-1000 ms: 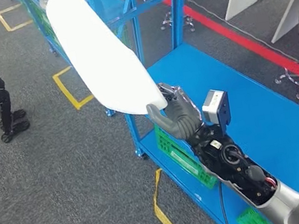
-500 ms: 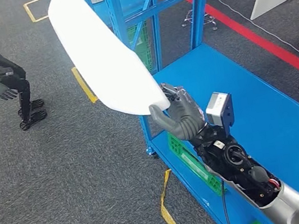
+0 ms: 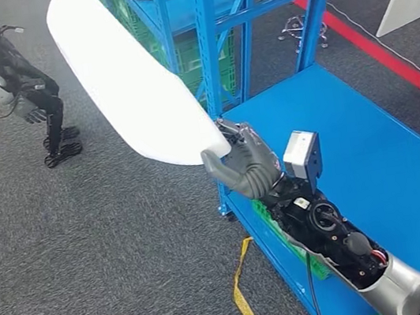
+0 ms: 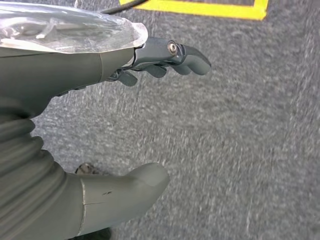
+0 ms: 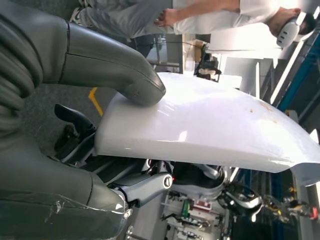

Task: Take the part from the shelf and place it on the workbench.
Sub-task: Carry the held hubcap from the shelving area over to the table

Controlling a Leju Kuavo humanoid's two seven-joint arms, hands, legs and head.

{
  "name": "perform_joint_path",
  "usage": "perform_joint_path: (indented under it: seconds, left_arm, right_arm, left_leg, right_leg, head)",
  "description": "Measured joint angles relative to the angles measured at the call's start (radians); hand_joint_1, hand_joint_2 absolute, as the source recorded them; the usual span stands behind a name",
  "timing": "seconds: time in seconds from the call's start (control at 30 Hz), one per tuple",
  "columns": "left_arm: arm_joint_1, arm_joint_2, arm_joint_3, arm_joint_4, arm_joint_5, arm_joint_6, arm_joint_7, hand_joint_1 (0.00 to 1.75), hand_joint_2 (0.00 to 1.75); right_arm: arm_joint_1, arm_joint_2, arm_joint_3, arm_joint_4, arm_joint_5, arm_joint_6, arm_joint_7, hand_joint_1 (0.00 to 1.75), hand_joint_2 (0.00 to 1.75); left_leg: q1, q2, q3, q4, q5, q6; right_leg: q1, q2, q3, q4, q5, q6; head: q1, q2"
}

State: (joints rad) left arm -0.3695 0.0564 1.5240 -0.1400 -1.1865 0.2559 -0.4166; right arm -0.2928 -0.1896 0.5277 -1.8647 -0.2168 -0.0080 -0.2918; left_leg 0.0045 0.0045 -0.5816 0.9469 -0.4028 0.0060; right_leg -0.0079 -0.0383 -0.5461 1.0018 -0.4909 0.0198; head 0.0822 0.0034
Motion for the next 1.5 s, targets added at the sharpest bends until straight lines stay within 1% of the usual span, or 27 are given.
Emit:
perform_joint_path:
  seconds: [0.1,0.13,0.17,0.2,0.27,0.33,0.43,0.5,0.6,0.67,0.7,0.73,0.8,0.83,0.87,0.93,1.0,1.03,1.1,1.17,1.2,1.23,1.3,1.33,1.4,1.47,1.5]
  left_arm:
    - [-0.002,0.000,0.000,0.000,0.000,0.002,0.000,0.00,1.75]
    - [-0.002,0.000,0.000,0.000,0.000,0.002,0.000,0.00,1.75]
    - [-0.001,0.000,0.000,0.000,0.000,0.002,0.000,0.00,1.75]
    - [-0.001,0.000,0.000,0.000,0.000,0.002,0.000,0.00,1.75]
    - [0.000,-0.002,0.000,0.000,-0.001,0.002,0.000,0.00,1.75]
    - [0.000,-0.005,0.000,0.000,-0.002,0.003,-0.001,0.00,1.75]
    - [0.004,-0.004,0.000,0.000,-0.003,0.007,-0.001,0.00,1.75]
    - [0.006,-0.002,0.000,0.000,-0.005,0.008,-0.001,0.00,1.75]
    - [0.003,-0.002,0.000,0.000,-0.008,0.010,-0.001,0.00,1.75]
    - [0.005,-0.003,0.000,0.000,-0.011,0.011,0.001,0.00,1.75]
    - [0.006,-0.004,0.000,0.000,-0.013,0.012,0.002,0.00,1.75]
    - [0.006,-0.004,0.000,0.000,-0.015,0.013,0.002,0.00,1.75]
    - [0.001,-0.004,0.000,0.000,-0.017,0.017,0.002,0.00,1.75]
    - [-0.002,-0.005,0.000,0.000,-0.018,0.018,0.002,0.00,1.75]
    - [-0.004,-0.005,0.000,0.000,-0.018,0.019,0.002,0.00,1.75]
    - [-0.005,-0.006,0.000,0.000,-0.019,0.021,0.003,0.00,1.75]
    - [-0.005,-0.006,0.000,0.000,-0.020,0.022,0.003,0.00,1.75]
    - [-0.006,-0.006,0.000,0.000,-0.020,0.022,0.004,0.00,1.75]
    - [-0.007,-0.006,0.000,0.000,-0.020,0.023,0.004,0.00,1.75]
    - [-0.008,-0.008,0.000,0.000,-0.021,0.023,0.004,0.00,1.75]
    - [-0.007,-0.008,0.000,0.000,-0.021,0.023,0.005,0.00,1.75]
    - [-0.008,-0.009,0.000,0.000,-0.021,0.023,0.006,0.00,1.75]
    - [-0.008,-0.012,0.000,0.000,-0.022,0.023,0.007,0.00,1.75]
    - [-0.008,-0.013,0.000,0.000,-0.023,0.023,0.007,0.00,1.75]
    - [-0.009,-0.014,0.000,0.000,-0.026,0.024,0.009,0.00,1.75]
    - [-0.007,-0.013,0.000,0.000,-0.028,0.026,0.012,0.00,1.75]
    - [-0.007,-0.013,0.000,0.001,-0.029,0.028,0.014,0.00,1.75]
  right_arm:
    - [-0.004,0.000,0.001,0.002,-0.001,0.006,-0.001,1.75,1.75]
    - [-0.004,0.000,0.001,0.003,-0.002,0.008,0.000,1.75,1.75]
    - [-0.004,0.000,0.002,0.004,-0.003,0.009,0.000,1.75,1.75]
    - [-0.004,0.000,0.003,0.006,-0.003,0.009,0.000,1.75,1.75]
    - [-0.008,0.000,0.003,0.007,-0.004,0.009,0.000,1.75,1.75]
    - [-0.013,0.000,0.004,0.008,-0.006,0.011,-0.001,1.75,1.75]
    - [-0.016,0.001,0.008,0.009,-0.012,0.016,-0.001,1.75,1.75]
    - [-0.018,0.002,0.008,0.009,-0.014,0.017,-0.001,1.75,1.75]
    - [-0.018,0.004,0.010,0.010,-0.016,0.018,-0.002,1.75,1.75]
    - [-0.017,0.004,0.010,0.014,-0.016,0.018,-0.002,1.75,1.75]
    - [-0.017,0.004,0.010,0.015,-0.016,0.018,-0.002,1.75,1.75]
    - [-0.017,0.004,0.010,0.016,-0.017,0.018,-0.002,1.75,1.75]
    - [-0.017,0.004,0.010,0.016,-0.018,0.018,-0.004,1.75,1.75]
    - [-0.017,0.004,0.010,0.016,-0.018,0.018,-0.004,1.75,1.75]
    - [-0.017,0.004,0.010,0.016,-0.018,0.018,-0.005,1.75,1.75]
    - [-0.018,0.004,0.010,0.016,-0.018,0.018,-0.005,1.75,1.75]
    - [-0.017,0.004,0.009,0.017,-0.018,0.018,-0.005,1.75,1.75]
    - [-0.017,0.004,0.009,0.017,-0.018,0.018,-0.006,1.75,1.75]
    - [-0.015,0.004,0.008,0.018,-0.019,0.018,-0.006,1.75,1.75]
    - [-0.012,0.004,0.009,0.020,-0.019,0.018,-0.006,1.75,1.75]
    - [-0.011,0.004,0.009,0.021,-0.019,0.018,-0.005,1.75,1.75]
    - [-0.011,0.004,0.009,0.022,-0.019,0.018,-0.006,1.75,1.75]
    - [-0.012,0.004,0.008,0.024,-0.019,0.018,-0.006,1.75,1.75]
    - [-0.012,0.004,0.008,0.024,-0.019,0.018,-0.006,1.75,1.75]
    - [-0.013,0.004,0.009,0.025,-0.019,0.018,-0.006,1.75,1.75]
    - [-0.015,0.004,0.009,0.025,-0.019,0.018,-0.005,1.75,1.75]
    - [-0.016,0.004,0.009,0.025,-0.019,0.018,-0.006,1.75,1.75]
  left_leg:
    - [0.000,-0.015,0.004,-0.001,-0.001,0.011]
    - [-0.001,-0.021,0.004,-0.001,-0.002,0.012]
    - [-0.001,-0.029,0.006,-0.001,-0.003,0.013]
    - [-0.002,-0.038,0.009,0.000,-0.004,0.013]
    - [-0.001,-0.055,0.014,0.000,-0.007,0.010]
    - [-0.003,-0.068,0.011,0.004,-0.008,0.003]
    - [-0.003,-0.083,0.001,0.003,-0.004,-0.012]
    - [-0.004,-0.065,-0.011,0.029,-0.023,-0.022]
    - [-0.002,-0.025,-0.101,0.211,-0.106,-0.037]
    - [0.003,-0.019,-0.151,0.300,-0.126,-0.043]
    - [0.005,-0.015,-0.149,0.290,-0.109,-0.045]
    - [0.006,-0.007,-0.124,0.236,-0.077,-0.046]
    - [0.004,0.030,-0.047,0.085,-0.015,-0.042]
    - [0.001,0.043,-0.020,0.031,0.001,-0.036]
    - [-0.002,0.050,-0.007,0.004,0.006,-0.029]
    - [-0.006,0.031,-0.006,-0.003,0.006,-0.014]
    - [-0.003,0.014,-0.002,-0.007,0.008,0.000]
    - [0.000,0.006,0.000,-0.009,0.010,0.005]
    - [0.002,-0.013,0.001,-0.009,0.009,0.012]
    - [0.001,-0.036,0.002,-0.009,0.009,0.012]
    - [0.001,-0.049,0.004,-0.008,0.009,0.012]
    - [0.001,-0.062,0.006,-0.008,0.008,0.012]
    - [0.001,-0.088,0.009,-0.006,0.006,0.008]
    - [0.002,-0.099,0.007,-0.004,0.006,0.004]
    - [0.005,-0.119,-0.005,-0.002,0.011,-0.007]
    - [0.008,-0.127,-0.014,-0.002,0.014,-0.019]
    - [0.006,-0.109,-0.021,0.010,0.006,-0.024]
  right_leg:
    - [-0.002,0.030,-0.094,0.201,-0.091,0.007]
    - [-0.002,0.032,-0.122,0.256,-0.106,0.008]
    - [-0.002,0.034,-0.134,0.273,-0.099,0.007]
    - [-0.002,0.035,-0.125,0.246,-0.071,0.005]
    - [-0.002,0.052,-0.067,0.109,0.010,-0.004]
    - [-0.001,0.074,-0.015,-0.001,0.049,-0.012]
    - [-0.002,0.070,0.003,-0.037,0.048,-0.019]
    - [-0.006,0.056,0.010,-0.049,0.054,-0.029]
    - [-0.004,0.030,0.014,-0.056,0.055,-0.039]
    - [-0.003,0.012,0.014,-0.055,0.054,-0.040]
    - [-0.002,0.003,0.014,-0.055,0.053,-0.040]
    - [-0.003,-0.006,0.016,-0.055,0.052,-0.039]
    - [0.001,-0.021,0.019,-0.054,0.047,-0.033]
    - [0.003,-0.029,0.021,-0.053,0.044,-0.028]
    - [0.006,-0.036,0.022,-0.053,0.041,-0.023]
    - [0.007,-0.051,0.027,-0.053,0.037,-0.013]
    - [0.002,-0.037,0.018,-0.028,0.014,-0.003]
    - [0.000,-0.017,0.000,0.016,-0.012,0.001]
    - [-0.002,0.022,-0.067,0.161,-0.081,0.005]
    - [-0.002,0.033,-0.121,0.268,-0.110,0.007]
    - [-0.002,0.035,-0.123,0.264,-0.093,0.005]
    - [-0.002,0.039,-0.104,0.216,-0.058,0.003]
    - [-0.004,0.075,-0.041,0.070,0.022,-0.005]
    - [-0.006,0.097,-0.015,0.010,0.042,-0.008]
    - [-0.006,0.121,0.007,-0.037,0.046,-0.011]
    - [-0.006,0.102,0.014,-0.047,0.049,-0.017]
    - [-0.008,0.089,0.017,-0.052,0.051,-0.023]
  head:
    - [0.008,0.000]
    - [0.009,0.000]
    - [0.009,0.000]
    - [0.010,0.000]
    - [0.013,0.000]
    - [0.014,0.000]
    - [0.012,0.000]
    - [0.008,0.000]
    - [-0.003,0.000]
    - [-0.005,0.000]
    - [-0.005,0.000]
    - [-0.006,0.000]
    - [-0.008,0.000]
    - [-0.006,0.000]
    - [-0.004,0.000]
    - [0.001,0.000]
    - [0.003,0.000]
    - [0.006,0.000]
    - [0.013,0.000]
    - [0.016,0.000]
    - [0.016,0.000]
    - [0.017,0.000]
    - [0.019,0.000]
    - [0.017,0.000]
    - [0.015,0.000]
    - [0.015,0.000]
    - [0.012,0.000]
